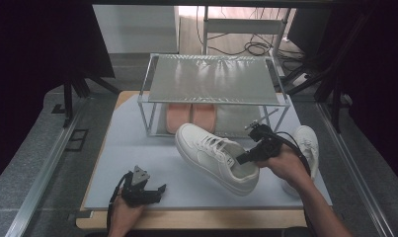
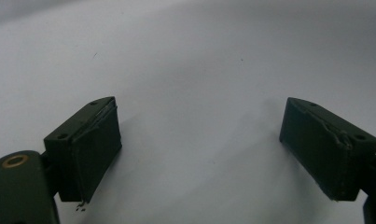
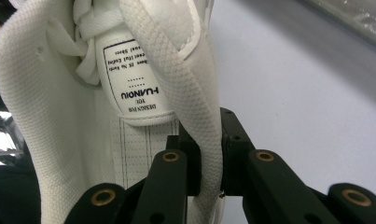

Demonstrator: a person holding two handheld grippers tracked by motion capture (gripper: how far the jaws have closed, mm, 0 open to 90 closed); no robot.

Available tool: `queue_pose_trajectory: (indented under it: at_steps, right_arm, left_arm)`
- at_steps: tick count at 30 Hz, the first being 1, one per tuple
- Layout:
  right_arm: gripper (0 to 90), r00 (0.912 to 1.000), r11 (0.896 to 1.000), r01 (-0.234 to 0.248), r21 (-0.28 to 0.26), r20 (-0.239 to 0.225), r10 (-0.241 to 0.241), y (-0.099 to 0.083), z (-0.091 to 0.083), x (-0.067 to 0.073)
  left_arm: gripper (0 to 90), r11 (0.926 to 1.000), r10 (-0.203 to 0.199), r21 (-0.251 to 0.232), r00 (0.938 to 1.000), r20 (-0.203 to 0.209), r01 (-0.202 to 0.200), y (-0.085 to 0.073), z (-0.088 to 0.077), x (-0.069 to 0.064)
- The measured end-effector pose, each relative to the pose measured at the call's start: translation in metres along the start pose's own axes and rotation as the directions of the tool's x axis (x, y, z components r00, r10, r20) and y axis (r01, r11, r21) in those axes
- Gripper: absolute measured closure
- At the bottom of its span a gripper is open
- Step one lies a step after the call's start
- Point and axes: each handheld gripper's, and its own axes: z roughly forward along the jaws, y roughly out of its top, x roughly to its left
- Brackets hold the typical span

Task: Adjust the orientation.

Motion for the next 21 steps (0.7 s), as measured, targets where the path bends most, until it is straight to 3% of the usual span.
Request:
queue_pose_trajectory:
  at_steps: [16, 21]
  right_arm:
    - [82.4, 0.9997, 0.999, -0.025, -0.027, -0.004, 0.025, 0.030, -0.031, 0.008]
    - [82.4, 0.9990, 0.999, -0.037, -0.034, -0.028, 0.036, 0.041, -0.037, 0.011]
  left_arm:
    - [12.0, 1.0000, 0.002, 0.007, 1.0000, 0.004, -0.002, 0.001, 0.000, 0.000]
    - [12.0, 1.0000, 0.003, 0.008, 1.0000, 0.005, -0.003, 0.001, 0.000, 0.000]
